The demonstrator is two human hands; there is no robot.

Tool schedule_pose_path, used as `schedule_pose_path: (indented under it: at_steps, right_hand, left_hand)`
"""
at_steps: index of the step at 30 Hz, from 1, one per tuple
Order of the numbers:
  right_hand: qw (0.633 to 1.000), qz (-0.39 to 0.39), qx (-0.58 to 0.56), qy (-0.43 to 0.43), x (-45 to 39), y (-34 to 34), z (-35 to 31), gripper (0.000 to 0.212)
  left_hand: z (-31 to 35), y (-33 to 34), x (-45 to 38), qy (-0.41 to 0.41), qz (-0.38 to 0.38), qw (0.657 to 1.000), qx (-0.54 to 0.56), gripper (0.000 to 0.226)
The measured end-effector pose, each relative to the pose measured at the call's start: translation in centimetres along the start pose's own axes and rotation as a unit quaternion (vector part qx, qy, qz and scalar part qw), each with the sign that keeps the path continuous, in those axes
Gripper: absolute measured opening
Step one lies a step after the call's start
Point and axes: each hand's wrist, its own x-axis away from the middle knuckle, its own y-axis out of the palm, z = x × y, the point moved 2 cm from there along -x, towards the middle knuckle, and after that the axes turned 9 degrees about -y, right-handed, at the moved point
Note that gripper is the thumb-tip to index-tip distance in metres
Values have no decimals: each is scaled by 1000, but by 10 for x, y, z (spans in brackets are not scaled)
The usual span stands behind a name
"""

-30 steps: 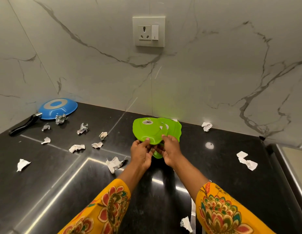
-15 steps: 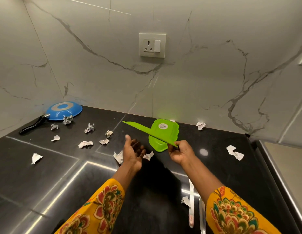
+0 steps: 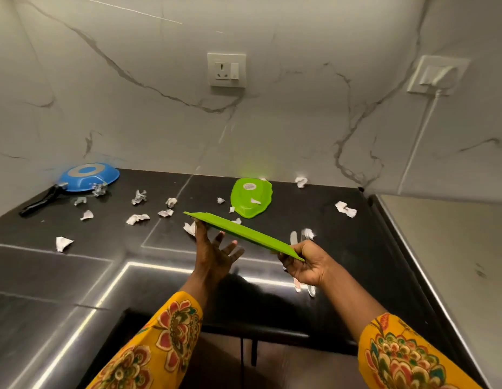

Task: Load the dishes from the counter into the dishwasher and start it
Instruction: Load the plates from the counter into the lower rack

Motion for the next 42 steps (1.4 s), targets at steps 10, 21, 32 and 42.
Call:
schedule_pose_path:
  at_steps: [10,21,32,42]
  right_hand:
    - [983,28,179,22,101,-81,18,31]
    - [942,101,260,-185,217,-165,-10,30]
    - [818,222,487,-212,354,-259,-11,34]
    - [714,301,618,-130,441,-390,-1,19]
  left_hand:
    - [-79,24,53,-25,-75,992,-94,47]
    - [-198,81,103,-131,-98,962,-217,36]
    - [-365,132,175,-176,-168,882,-405,18]
    - [-501,146,230,-233,-161,848,-447,16]
